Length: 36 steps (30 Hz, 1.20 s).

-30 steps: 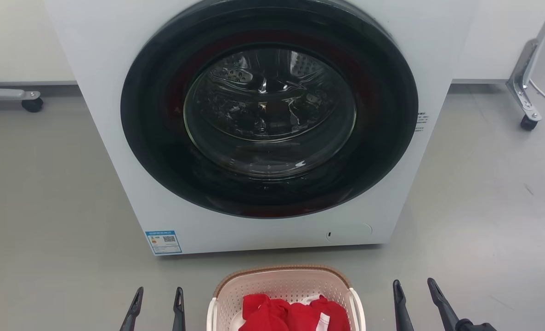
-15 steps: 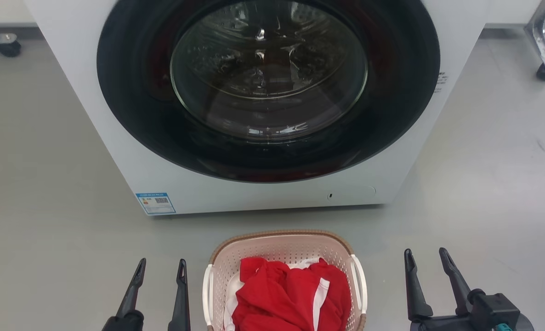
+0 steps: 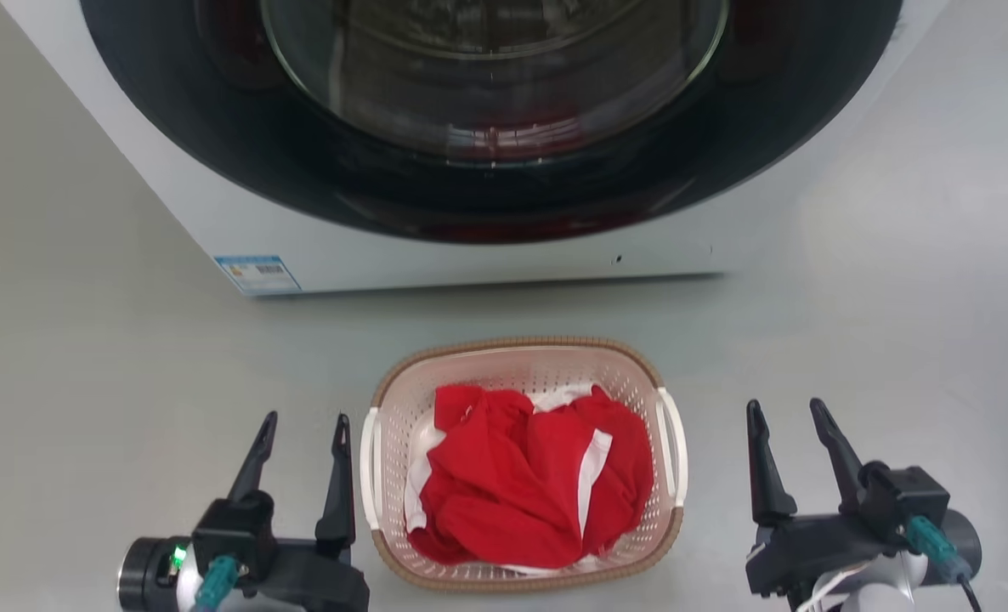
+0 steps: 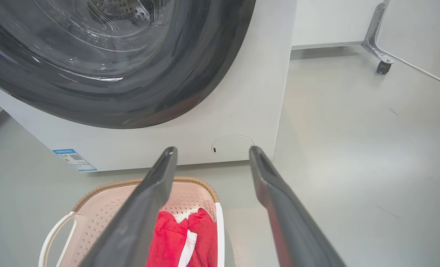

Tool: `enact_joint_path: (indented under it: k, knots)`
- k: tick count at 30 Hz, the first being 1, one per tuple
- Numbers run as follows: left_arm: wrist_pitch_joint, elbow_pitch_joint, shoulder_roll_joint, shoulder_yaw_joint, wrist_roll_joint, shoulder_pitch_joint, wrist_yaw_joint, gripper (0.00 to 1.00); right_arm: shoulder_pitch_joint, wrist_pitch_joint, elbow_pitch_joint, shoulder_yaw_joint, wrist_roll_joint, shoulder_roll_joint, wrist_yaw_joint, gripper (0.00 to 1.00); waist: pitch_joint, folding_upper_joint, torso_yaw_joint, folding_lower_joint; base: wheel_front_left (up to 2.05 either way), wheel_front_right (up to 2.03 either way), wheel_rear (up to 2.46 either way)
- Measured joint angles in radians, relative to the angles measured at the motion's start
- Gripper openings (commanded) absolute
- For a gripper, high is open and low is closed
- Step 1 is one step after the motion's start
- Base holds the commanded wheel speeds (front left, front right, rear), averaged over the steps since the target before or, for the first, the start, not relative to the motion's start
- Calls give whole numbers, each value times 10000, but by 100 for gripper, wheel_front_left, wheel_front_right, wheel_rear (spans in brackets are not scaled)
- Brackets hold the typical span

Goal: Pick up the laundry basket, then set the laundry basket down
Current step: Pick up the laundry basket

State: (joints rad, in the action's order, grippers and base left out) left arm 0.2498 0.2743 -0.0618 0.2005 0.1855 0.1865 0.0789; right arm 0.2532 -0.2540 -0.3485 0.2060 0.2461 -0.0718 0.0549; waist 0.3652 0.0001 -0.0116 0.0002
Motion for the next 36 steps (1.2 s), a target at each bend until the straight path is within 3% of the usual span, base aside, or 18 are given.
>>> enact_joint_path:
  k: [16, 27, 36]
  knots:
    - [-21, 2084, 169, -211, 1068, 2122, -263, 100, 2140, 67, -2019, -219, 102, -8, -121, 100, 2369, 0, 189, 0, 0, 0, 0]
    - [-288, 3465, 242, -38, 1187, 3637, -476, 100, 3805, 75, -2974, -136, 84, -27, -201, 100, 3994, 1, 337, -1, 0, 0, 0]
    - [-313, 4706, 263, 134, 1225, 4162, -711, 100, 4193, 69, -4034, 15, 40, -25, -288, 100, 4896, 0, 453, -2, 0, 0, 0]
